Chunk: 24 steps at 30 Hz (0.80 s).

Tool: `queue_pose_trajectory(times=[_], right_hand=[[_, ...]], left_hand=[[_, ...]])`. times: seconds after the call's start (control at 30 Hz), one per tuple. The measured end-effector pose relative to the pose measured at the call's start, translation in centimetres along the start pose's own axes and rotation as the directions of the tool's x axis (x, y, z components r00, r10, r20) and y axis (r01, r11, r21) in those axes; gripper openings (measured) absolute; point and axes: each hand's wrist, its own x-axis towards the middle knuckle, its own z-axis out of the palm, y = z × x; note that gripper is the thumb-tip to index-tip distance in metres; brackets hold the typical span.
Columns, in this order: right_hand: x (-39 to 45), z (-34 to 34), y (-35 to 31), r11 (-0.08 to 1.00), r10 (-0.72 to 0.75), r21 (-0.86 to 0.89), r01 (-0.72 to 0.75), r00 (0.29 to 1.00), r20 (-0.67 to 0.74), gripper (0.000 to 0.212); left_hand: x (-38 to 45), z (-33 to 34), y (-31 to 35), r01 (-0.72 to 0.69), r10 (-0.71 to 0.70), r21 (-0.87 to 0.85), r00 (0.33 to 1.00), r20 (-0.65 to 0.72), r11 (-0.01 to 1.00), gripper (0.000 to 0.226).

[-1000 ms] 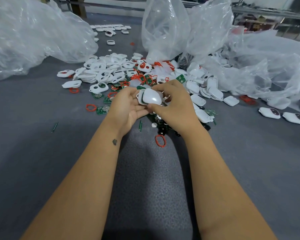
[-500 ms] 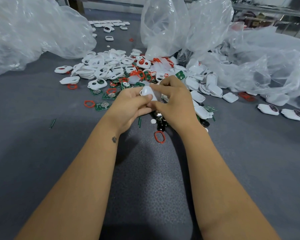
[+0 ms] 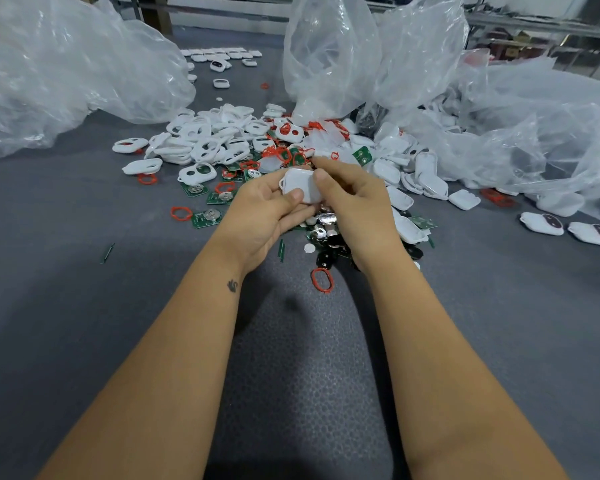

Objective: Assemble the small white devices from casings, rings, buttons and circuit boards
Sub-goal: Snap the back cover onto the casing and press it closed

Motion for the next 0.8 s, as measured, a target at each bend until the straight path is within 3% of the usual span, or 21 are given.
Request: queue_pose_trajectory(times=[0.1, 0.23, 0.53, 0.8], right_hand=[[0.18, -0.1, 0.05, 0.99, 0.086, 0.108, -0.085, 0.996, -0.007, 0.017], [0.29, -0.48, 0.12, 0.983, 0.093, 0.163, -0.085, 0.995, -0.041, 0.015], [0.11, -0.56, 0.17, 0.968, 0.057, 0.245, -0.043, 0.997, -0.051, 0.013], [0.31, -0.59, 0.46, 0.93, 0.132, 0.335, -0.15, 0.988, 0.078, 0.014]], left_hand=[[-0.13, 0.16, 0.07, -0.005, 0.003, 0.024, 0.999, 0.051, 1.0, 0.037], [-0.2, 0.31, 0.01, -0.005, 0.001, 0.033, 0.994, 0.113, 0.999, 0.036], [-0.23, 0.53, -0.09, -0.041, 0.041, 0.0, 0.996, 0.085, 0.999, 0.036], [-0.09, 0.34, 0.1, -0.021, 0.026, -0.054, 0.997, 0.078, 0.998, 0.038]])
